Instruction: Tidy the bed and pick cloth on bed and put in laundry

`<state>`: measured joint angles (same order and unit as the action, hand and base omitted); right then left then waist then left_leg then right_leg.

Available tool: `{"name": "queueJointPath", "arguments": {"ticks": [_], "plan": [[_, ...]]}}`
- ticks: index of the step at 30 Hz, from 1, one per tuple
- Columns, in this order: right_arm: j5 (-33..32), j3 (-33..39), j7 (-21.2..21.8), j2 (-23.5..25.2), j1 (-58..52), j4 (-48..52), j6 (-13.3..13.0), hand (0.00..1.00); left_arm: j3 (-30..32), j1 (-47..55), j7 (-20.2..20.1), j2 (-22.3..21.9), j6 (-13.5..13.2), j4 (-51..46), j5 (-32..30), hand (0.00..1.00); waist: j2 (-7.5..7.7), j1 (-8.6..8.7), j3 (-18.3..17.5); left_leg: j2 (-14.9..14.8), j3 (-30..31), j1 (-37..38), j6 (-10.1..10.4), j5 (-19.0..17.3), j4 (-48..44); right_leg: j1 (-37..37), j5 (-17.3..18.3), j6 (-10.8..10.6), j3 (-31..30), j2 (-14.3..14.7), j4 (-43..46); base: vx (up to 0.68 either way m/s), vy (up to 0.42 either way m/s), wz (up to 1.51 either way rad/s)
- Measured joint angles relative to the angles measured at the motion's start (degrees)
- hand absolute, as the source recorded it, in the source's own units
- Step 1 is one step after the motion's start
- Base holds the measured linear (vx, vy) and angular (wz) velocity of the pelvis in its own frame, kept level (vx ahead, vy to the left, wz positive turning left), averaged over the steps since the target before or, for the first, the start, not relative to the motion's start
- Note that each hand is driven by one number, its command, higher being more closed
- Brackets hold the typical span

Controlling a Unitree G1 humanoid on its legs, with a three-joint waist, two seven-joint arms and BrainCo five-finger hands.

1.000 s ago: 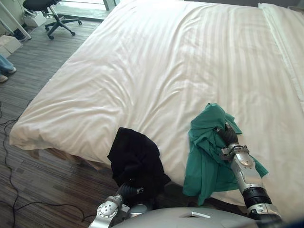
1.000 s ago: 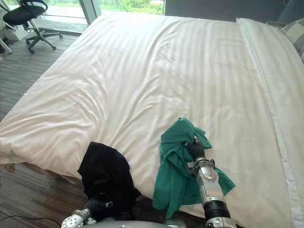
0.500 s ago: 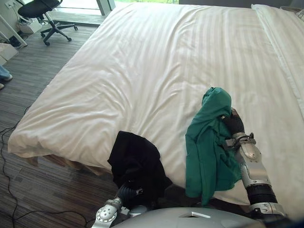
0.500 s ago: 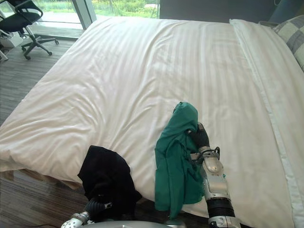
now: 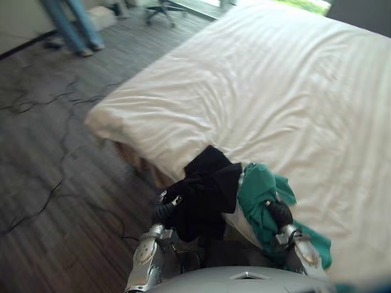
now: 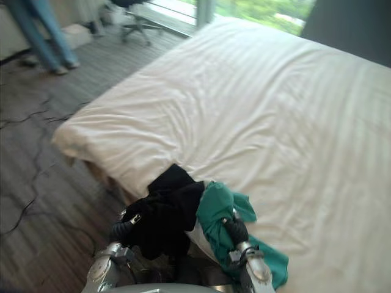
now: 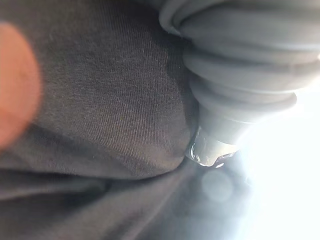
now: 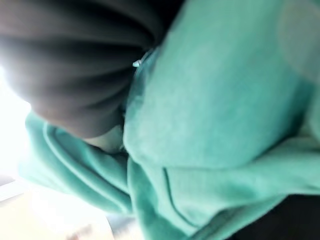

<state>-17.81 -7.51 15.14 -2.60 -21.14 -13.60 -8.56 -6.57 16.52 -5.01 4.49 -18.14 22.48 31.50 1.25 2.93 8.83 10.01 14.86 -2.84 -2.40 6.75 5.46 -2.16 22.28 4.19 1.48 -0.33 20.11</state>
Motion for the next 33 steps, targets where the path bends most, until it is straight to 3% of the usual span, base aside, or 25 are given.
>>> {"name": "queueJointPath", "arguments": {"ticks": [2, 3, 5, 6, 7, 9, 10, 12, 14, 16, 20, 21, 22, 23, 24, 25, 26, 28, 29, 30, 31, 32, 33], "plan": [[-0.1, -0.9, -0.1, 0.4, 2.7, -5.8, -1.3, 1.00, 0.3, 1.5, 2.2, -0.7, -0.2, 0.1, 2.6, 1.00, 0.91, -1.61, -0.8, 0.1, -6.2, -2.9, -2.5, -0.4, -8.2, -1.2, -3.0, -1.1, 6.3, -3.7, -5.1, 0.00, 0.049, 1.39], [-0.1, -1.1, -0.1, 0.3, 3.2, -6.9, -1.6, 1.00, 0.5, 2.1, 2.5, -0.9, -0.2, 0.2, 3.4, 1.00, 0.85, -1.83, -0.7, -0.5, -7.4, -3.5, -2.5, -0.5, -10.2, -1.6, -3.4, -1.7, 7.8, -4.3, -5.8, 0.09, 0.033, 1.42], [-0.1, -2.3, -1.0, 0.3, 2.8, -8.2, -2.3, 1.00, 1.0, 3.5, 2.3, -2.4, -0.2, 0.1, 3.8, 1.00, -0.60, -1.98, -1.1, -4.3, -14.9, -3.8, -2.4, -5.8, -11.1, -3.2, -3.4, -3.4, 15.6, -5.8, -6.4, 0.10, 0.080, 1.66], [-0.1, -3.1, -1.5, 0.5, 2.8, -8.2, -2.3, 1.00, 1.1, 3.5, 2.3, -2.6, -0.2, 0.1, 3.8, 1.00, -0.77, -2.37, -1.0, -4.3, -17.4, -3.8, -2.7, -6.6, -10.6, -3.8, -3.1, -3.9, 17.4, -6.7, -6.5, 0.09, 0.114, 1.76], [0.0, -5.0, -2.2, 0.5, 2.4, -7.6, -2.4, 1.00, 1.9, 4.3, 1.1, -3.2, -0.2, -0.1, 3.3, 1.00, -0.66, -2.61, -0.9, -5.3, -23.9, -3.9, -3.2, -8.2, -10.0, -5.7, -3.8, -5.2, 21.9, -7.6, -7.6, 0.08, 0.098, 1.48], [0.0, -6.2, -3.6, 0.8, 1.7, -6.9, -3.0, 1.00, 1.8, 4.7, 0.0, -3.5, -0.1, -0.4, 3.2, 1.00, -0.29, -1.80, -1.0, -6.2, -32.4, -2.8, -2.3, -11.1, -9.6, -9.5, -5.1, -7.2, 28.1, -9.0, -9.5, 0.17, 0.117, 2.00], [0.0, -6.1, -5.2, 0.8, 0.9, -6.4, -3.5, 1.00, 1.2, 4.4, -1.1, -3.4, 0.1, -0.4, 3.1, 1.00, -0.44, -1.90, -1.1, -7.0, -38.0, -1.3, -2.5, -11.3, -9.5, -11.2, -5.0, -7.5, 30.6, -10.1, -9.0, 0.20, 0.124, 1.83], [0.0, -5.4, -7.1, -0.1, 0.8, -6.5, -3.7, 1.00, -0.1, 4.4, -1.5, -3.4, 0.1, -0.4, 2.9, 1.00, -0.97, -2.45, -1.4, -6.1, -40.6, 0.2, -2.9, -10.7, -9.6, -12.6, -4.5, -8.2, 32.2, -11.9, -6.7, 0.24, 0.153, 1.35], [0.0, -4.6, -8.2, -0.4, 1.9, -6.5, -4.2, 1.00, -0.7, 4.4, -1.7, -2.8, 0.4, -0.4, 2.9, 1.00, -1.14, -2.74, -2.0, -3.7, -37.6, 1.2, -4.7, -9.9, -8.3, -13.6, -4.1, -8.8, 32.3, -13.0, -6.2, 0.27, 0.145, 0.96], [-0.1, -3.6, -8.8, -0.4, 4.0, -7.2, -4.5, 1.00, -1.0, 3.7, -1.4, -2.3, 0.9, -0.5, 2.9, 1.00, -1.71, -2.74, -1.9, -2.6, -34.1, 3.0, -6.4, -8.8, -5.9, -14.3, -4.4, -10.0, 32.8, -12.2, -7.3, 0.22, 0.050, 0.73], [-0.5, -3.0, -10.4, -0.4, 4.4, -8.7, -4.5, 1.00, -4.8, 3.4, -0.4, -1.8, 1.5, -0.5, 2.7, 1.00, -1.66, -2.79, -1.9, -3.0, -28.8, 6.6, -6.5, -8.7, -5.3, -13.8, -4.9, -9.6, 34.5, -12.2, -6.4, 0.20, -0.045, 0.70], [-1.3, -3.0, -11.0, -0.5, 4.3, -8.2, -4.5, 1.00, -5.3, 3.5, 0.5, -1.6, 1.5, -0.7, 2.1, 1.00, -1.14, -2.84, -2.0, -2.9, -28.0, 6.8, -6.3, -8.9, -5.6, -12.0, -8.5, -8.4, 35.1, -13.6, -3.8, 0.11, -0.042, 0.63], [-1.5, -3.1, -11.1, -0.3, 4.5, -7.8, -4.5, 1.00, -5.7, 3.5, 1.3, -1.9, 1.6, -0.7, 1.0, 1.00, -0.67, -2.85, -1.7, -3.3, -27.6, 7.0, -5.5, -9.5, -5.6, -10.9, -8.7, -9.0, 35.9, -14.4, 0.5, 0.19, -0.062, 0.64], [-2.2, -3.2, -11.5, -0.7, 4.4, -7.2, -4.5, 1.00, -6.9, 3.4, 2.8, -1.8, 1.5, -1.0, -0.7, 1.00, -1.00, -3.32, -1.3, -3.9, -26.6, 7.7, -5.0, -9.8, -5.7, -7.4, -9.9, -8.8, 35.9, -17.5, 11.9, 0.13, -0.026, 0.46], [-2.4, -3.3, -11.6, -0.9, 4.5, -7.0, -4.5, 1.00, -6.9, 3.5, 3.2, -1.7, 1.5, -1.0, -1.4, 1.00, -0.70, -3.47, -0.7, -4.0, -26.3, 8.0, -4.9, -9.8, -5.7, -5.9, -11.2, -6.9, 35.7, -19.1, 16.9, 0.13, -0.013, 0.39], [-2.7, -3.4, -11.6, -1.1, 4.7, -6.7, -4.6, 1.00, -6.9, 3.5, 4.0, -1.3, 1.5, -1.1, -1.6, 1.00, -0.38, -3.49, -0.1, -4.2, -25.1, 8.5, -4.7, -10.0, -5.7, -3.5, -14.2, -2.1, 35.2, -21.0, 23.6, 0.15, -0.017, 0.59], [-2.9, -3.6, -11.5, -1.2, 3.3, -6.6, -5.5, 1.00, -7.0, 3.3, 5.6, -1.3, 1.5, -1.1, -1.6, 1.00, -0.86, -2.95, 0.8, -5.2, -21.8, 9.7, -4.4, -10.6, -5.8, 1.5, -14.4, -0.6, 30.8, -20.8, 31.7, 0.17, -0.039, 0.69], [-3.0, -4.1, -11.3, -0.8, 2.9, -6.3, -5.7, 1.00, -6.6, 2.7, 6.8, -0.7, 1.4, -1.0, -1.6, 1.00, -0.73, -2.65, 1.6, -6.4, -18.9, 9.6, -4.3, -10.7, -6.3, 4.4, -7.4, -2.9, 25.1, -16.8, 30.3, 0.18, -0.092, 1.09], [-3.1, -5.2, -11.0, -0.6, 1.0, -5.7, -6.2, 1.00, -7.2, 1.7, 7.2, -0.6, 1.4, -0.9, -1.8, 1.00, -1.01, -0.94, 2.0, -8.1, -14.0, 7.9, -3.5, -10.6, -7.7, 7.7, -4.1, -5.1, 17.4, -9.8, 21.0, 0.14, -0.111, 1.36], [-3.2, -5.3, -10.9, -0.6, 0.8, -5.8, -6.3, 1.00, -7.4, 1.5, 7.2, -0.6, 1.4, -0.9, -1.8, 1.00, -0.94, -0.80, 2.0, -8.2, -13.3, 7.8, -3.4, -10.6, -8.0, 7.8, -4.0, -5.2, 16.1, -9.1, 19.1, 0.13, -0.123, 1.67], [-3.6, -5.5, -10.6, -0.6, -0.1, -6.3, -6.5, 1.00, -8.3, 0.9, 7.3, -0.4, 1.5, -0.7, -1.9, 1.00, -0.40, -0.59, 1.9, -7.9, -10.9, 7.6, -2.8, -10.3, -8.3, 7.6, -4.5, -6.5, 11.8, -7.0, 9.4, 0.14, -0.151, 1.11], [-4.0, -5.6, -10.2, -0.5, -1.0, -6.3, -6.7, 1.00, -9.2, 0.9, 7.4, 0.2, 1.5, -0.8, -1.9, 1.00, 1.37, -0.85, 1.3, -6.2, -9.9, 7.6, -1.8, -10.7, -8.7, 7.4, -9.6, -6.7, 7.8, -7.1, 0.6, 0.15, -0.173, 1.11], [-4.1, -5.7, -10.0, -0.3, -1.5, -6.2, -6.9, 1.00, -9.3, 0.8, 7.3, 0.7, 1.5, -0.8, -2.1, 1.00, 3.21, -1.03, 1.3, -5.0, -9.4, 7.8, -1.2, -10.9, -8.6, 7.7, -12.2, -6.1, 6.5, -8.3, -1.2, 0.13, -0.214, 0.73]]}}
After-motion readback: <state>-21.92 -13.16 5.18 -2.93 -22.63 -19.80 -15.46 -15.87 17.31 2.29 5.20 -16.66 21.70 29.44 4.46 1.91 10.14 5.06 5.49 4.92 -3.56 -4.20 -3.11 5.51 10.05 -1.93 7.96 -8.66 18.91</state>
